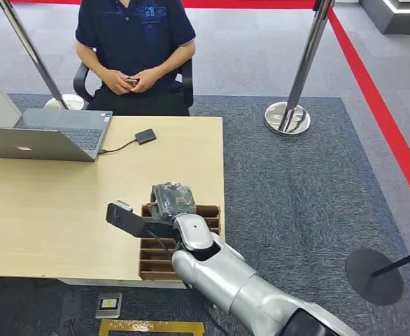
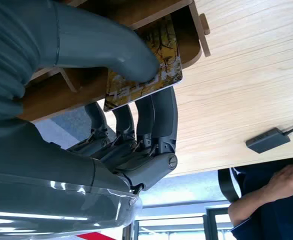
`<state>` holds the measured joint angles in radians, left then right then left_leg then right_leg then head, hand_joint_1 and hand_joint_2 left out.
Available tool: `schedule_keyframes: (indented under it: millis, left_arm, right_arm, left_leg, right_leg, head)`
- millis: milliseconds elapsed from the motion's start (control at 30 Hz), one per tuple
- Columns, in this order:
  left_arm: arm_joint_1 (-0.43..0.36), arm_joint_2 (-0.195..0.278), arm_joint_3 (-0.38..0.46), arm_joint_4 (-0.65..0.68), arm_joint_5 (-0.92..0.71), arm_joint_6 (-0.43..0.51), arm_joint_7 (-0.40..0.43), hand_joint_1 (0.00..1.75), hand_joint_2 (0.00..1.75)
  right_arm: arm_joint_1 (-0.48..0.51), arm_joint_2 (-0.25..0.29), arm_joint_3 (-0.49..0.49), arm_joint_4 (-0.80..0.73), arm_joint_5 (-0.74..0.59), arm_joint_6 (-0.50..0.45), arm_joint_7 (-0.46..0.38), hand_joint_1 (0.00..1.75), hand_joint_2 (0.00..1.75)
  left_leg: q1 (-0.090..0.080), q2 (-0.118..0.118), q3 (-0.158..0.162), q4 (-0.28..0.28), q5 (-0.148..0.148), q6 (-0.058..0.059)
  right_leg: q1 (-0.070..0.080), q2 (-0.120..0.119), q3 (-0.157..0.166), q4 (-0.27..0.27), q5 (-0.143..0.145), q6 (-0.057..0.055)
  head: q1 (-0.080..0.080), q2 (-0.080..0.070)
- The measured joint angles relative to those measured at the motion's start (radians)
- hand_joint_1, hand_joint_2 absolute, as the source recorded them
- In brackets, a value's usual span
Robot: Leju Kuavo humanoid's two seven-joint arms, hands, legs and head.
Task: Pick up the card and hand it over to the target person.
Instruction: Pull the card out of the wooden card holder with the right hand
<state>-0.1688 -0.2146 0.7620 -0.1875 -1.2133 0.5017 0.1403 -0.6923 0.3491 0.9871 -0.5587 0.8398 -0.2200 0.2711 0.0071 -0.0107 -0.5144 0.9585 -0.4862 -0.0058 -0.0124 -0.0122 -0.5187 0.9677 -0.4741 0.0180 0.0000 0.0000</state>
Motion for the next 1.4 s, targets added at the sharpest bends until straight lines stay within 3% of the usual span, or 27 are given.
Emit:
schedule_keyframes:
  millis: [333,833,1133,1400]
  left_arm:
    - [0.018,-0.007,-0.006,-0.002,-0.003,0.024,-0.031,0.00,0.00]
    - [0.007,-0.001,-0.004,0.001,-0.002,0.020,-0.005,0.00,0.00]
    - [-0.006,0.003,0.003,0.001,0.005,0.006,0.015,0.00,0.00]
    - [-0.008,0.003,0.001,0.001,0.002,0.004,0.016,0.00,0.00]
  right_arm:
    - [-0.004,0.000,-0.006,0.001,-0.018,-0.017,-0.016,1.25,1.75]
    - [-0.008,0.000,-0.026,-0.092,-0.028,-0.031,-0.055,1.20,1.75]
    - [-0.011,0.000,-0.027,-0.158,-0.032,-0.009,-0.075,1.27,1.75]
    - [-0.017,-0.015,-0.062,-0.247,0.007,-0.063,-0.102,1.30,1.75]
  left_leg:
    - [0.000,0.001,0.000,0.000,0.000,0.000]
    - [0.000,0.001,-0.001,0.001,0.000,0.000]
    - [0.000,0.001,-0.002,0.001,0.000,0.000]
    - [0.000,0.000,-0.002,0.001,0.000,0.000]
  right_leg:
    - [0.000,0.001,0.000,0.000,0.000,0.000]
    - [0.000,0.001,-0.001,0.001,0.000,0.000]
    - [0.000,0.000,-0.002,0.001,0.000,0.000]
    - [0.000,0.000,-0.001,0.001,0.000,0.000]
  head:
    - [0.000,0.000]
    - [0.000,0.000]
    - [0.000,0.000]
    - [0.000,0.000]
